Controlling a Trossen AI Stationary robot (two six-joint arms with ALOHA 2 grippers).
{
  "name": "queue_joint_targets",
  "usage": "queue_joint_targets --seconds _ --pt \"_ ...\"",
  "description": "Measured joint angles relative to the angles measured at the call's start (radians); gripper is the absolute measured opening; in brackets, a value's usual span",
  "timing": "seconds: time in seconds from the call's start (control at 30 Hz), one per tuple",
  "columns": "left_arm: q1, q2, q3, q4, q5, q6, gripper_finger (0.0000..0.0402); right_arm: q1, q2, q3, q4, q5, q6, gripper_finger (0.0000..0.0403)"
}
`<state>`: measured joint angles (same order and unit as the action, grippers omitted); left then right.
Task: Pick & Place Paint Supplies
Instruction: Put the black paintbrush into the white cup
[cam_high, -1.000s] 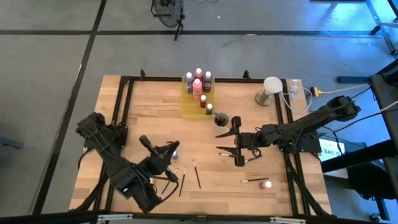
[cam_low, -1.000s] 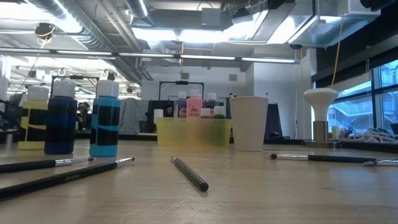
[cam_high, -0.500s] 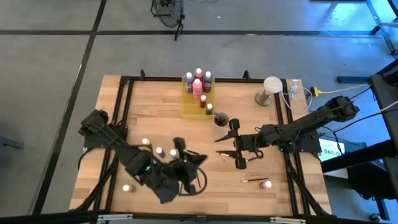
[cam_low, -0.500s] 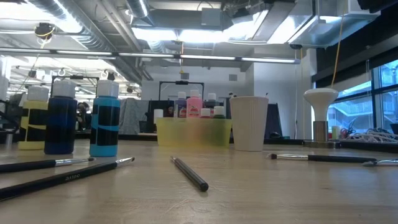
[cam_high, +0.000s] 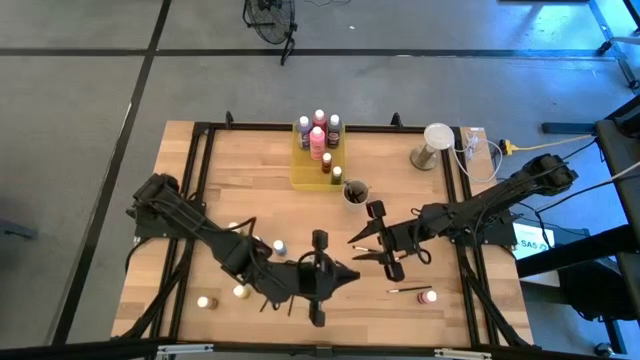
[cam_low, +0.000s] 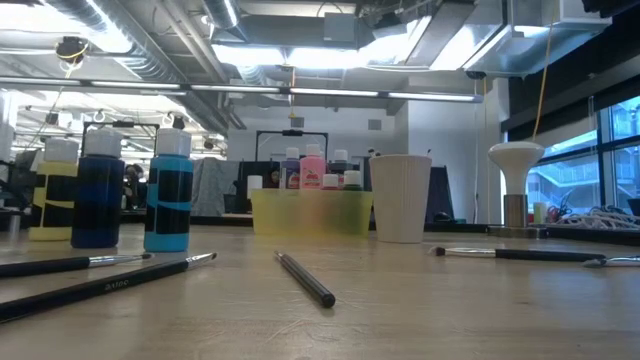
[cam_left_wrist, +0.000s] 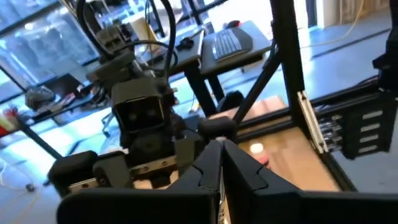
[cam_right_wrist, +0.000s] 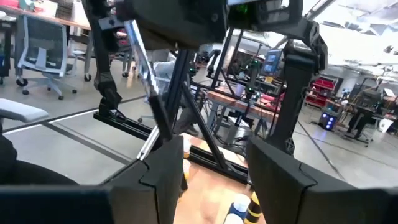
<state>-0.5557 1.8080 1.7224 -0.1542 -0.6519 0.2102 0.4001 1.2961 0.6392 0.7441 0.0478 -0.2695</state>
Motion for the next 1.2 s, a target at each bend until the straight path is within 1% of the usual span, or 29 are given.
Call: queue_joint_targets --seconds 0.1,0.17,0.5,0.63,0.7,0.9,1.03,1.13,1.2 --pt "0.001 0.002 -0.022 0.033 -0.068 0.061 0.0002 0.007 0.000 0.000 -0.001 0.001 -0.019 0.0178" --pt "0.000 0.001 -0.023 0.048 -0.084 0.070 0.0002 0.008 0.000 0.000 -0.001 0.000 -0.019 0.0178" --pt "-0.004 0.001 -0.030 0.072 -0.088 0.089 0.0002 0.009 0.000 0.000 -0.009 -0.004 -0.010 0.0178" --pt "0.009 0.001 -0.030 0.076 -0.070 0.080 0.0002 0.012 0.000 0.000 -0.028 -0.077 -0.085 0.0178" --pt "0.018 0.001 -0.030 0.076 -0.050 0.070 0.0002 0.019 0.000 0.000 -0.022 -0.081 -0.109 0.0178" --pt "0.040 0.007 -0.030 0.076 -0.013 0.062 0.0002 0.033 0.000 0.000 0.029 -0.016 -0.125 0.0178" --pt "0.049 0.007 -0.030 0.077 0.017 0.051 0.0002 0.034 0.000 0.000 0.045 0.046 -0.117 0.0178" --pt "0.050 0.007 -0.030 0.077 0.016 0.057 0.0002 0.034 0.000 0.000 0.046 0.049 -0.113 0.0178" --pt "0.050 0.007 -0.030 0.077 0.017 0.059 0.0002 0.034 0.000 0.000 0.048 0.033 -0.112 0.0178"
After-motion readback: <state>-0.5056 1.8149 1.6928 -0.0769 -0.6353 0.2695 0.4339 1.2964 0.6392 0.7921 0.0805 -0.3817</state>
